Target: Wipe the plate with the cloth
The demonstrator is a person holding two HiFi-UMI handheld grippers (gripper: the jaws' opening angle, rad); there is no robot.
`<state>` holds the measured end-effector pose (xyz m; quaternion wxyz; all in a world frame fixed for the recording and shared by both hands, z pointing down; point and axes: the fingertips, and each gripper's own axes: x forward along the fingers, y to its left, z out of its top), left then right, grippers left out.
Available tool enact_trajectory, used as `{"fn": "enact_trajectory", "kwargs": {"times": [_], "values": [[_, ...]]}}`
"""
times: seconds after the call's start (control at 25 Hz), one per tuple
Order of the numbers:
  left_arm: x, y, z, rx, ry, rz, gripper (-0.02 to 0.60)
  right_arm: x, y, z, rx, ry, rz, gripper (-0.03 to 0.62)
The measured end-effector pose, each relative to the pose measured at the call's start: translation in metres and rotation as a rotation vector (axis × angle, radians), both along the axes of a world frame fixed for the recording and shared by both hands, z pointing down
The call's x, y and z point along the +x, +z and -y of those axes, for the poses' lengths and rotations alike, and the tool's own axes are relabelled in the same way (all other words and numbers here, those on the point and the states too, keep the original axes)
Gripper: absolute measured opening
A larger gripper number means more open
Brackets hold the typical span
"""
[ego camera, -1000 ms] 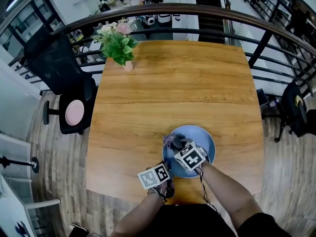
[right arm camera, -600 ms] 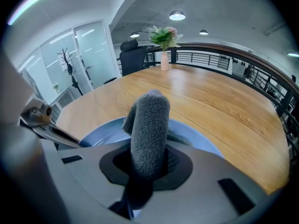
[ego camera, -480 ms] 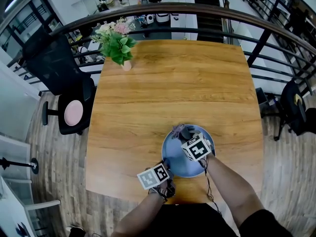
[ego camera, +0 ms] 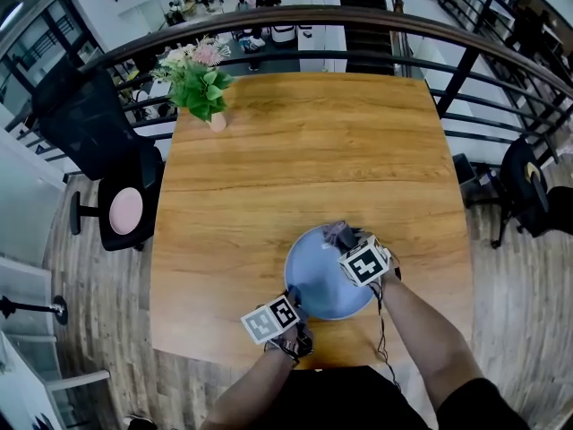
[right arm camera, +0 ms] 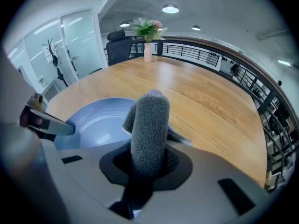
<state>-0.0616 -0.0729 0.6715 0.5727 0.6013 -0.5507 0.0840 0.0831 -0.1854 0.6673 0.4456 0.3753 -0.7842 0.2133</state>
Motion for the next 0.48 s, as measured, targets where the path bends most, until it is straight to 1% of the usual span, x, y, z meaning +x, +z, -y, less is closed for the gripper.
{"fn": "enact_trajectory", "kwargs": {"times": [0.08, 0.2, 0.48], "values": [[0.0, -0.001, 0.0, 0.001, -0.003, 0.002, 0.029, 0.01, -0.002, -0.003, -0.009, 0.013, -0.023, 0.072], [0.0, -0.002, 0.001, 0.008, -0.001, 0.009, 0.029, 0.024, -0.001, -0.01, -0.029, 0.028, -0.027, 0.072], [0.001, -0.004, 0.002, 0.017, -0.01, 0.019, 0.029, 0.038, -0.006, -0.032, -0.069, 0.033, -0.043, 0.071]]}}
